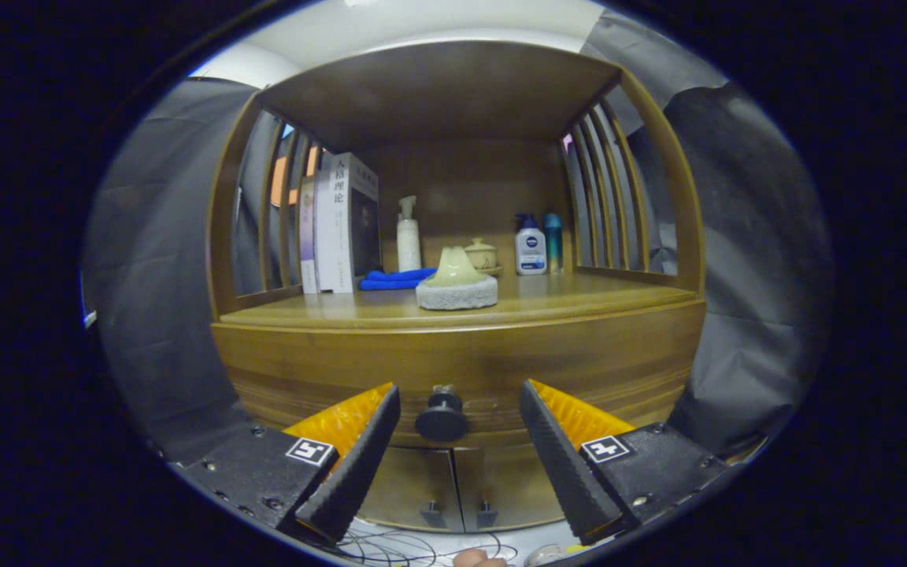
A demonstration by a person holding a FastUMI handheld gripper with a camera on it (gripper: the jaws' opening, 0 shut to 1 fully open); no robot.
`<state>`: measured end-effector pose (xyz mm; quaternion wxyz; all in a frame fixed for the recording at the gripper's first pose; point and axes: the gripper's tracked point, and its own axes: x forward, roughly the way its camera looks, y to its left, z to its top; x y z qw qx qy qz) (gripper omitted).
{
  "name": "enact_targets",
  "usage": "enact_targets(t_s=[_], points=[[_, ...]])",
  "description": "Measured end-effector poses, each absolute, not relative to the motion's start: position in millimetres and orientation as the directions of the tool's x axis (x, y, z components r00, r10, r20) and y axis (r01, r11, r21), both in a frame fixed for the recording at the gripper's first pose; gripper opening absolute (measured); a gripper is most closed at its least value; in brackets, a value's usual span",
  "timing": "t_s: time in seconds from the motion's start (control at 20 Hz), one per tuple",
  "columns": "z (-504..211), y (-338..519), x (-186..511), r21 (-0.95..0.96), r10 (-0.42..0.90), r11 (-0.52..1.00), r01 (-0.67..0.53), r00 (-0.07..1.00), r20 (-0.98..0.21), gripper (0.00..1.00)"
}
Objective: Pull open the drawer, take out the items inside it, and place them on the countertop above the cabinet.
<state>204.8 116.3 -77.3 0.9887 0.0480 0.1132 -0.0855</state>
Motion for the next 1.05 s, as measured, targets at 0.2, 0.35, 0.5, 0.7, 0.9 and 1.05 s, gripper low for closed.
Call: enact_targets(t_s=[0.2,0.35,0.5,0.7,0.9,1.05], points=[[-61,116,142,0.147,-0.139,0.974,0.172,0.967,-0.212,0.99],[-49,105,112,0.205,-0.119,0.964,0.168,0.966,-0.231,0.99],[-29,83,96,0.183,-0.172,0.960,0.212,0.963,-0.209,0.99],[-23,82,102,0.234,-0.157,0.951,0.202,0.967,-0.199,0.99],[-28,81,82,0.166,-0.135,0.971,0.172,0.968,-0.211,0.99],[-31,85,75,0.157,-0.113,0.977,0.146,0.973,-0.201,0.99]])
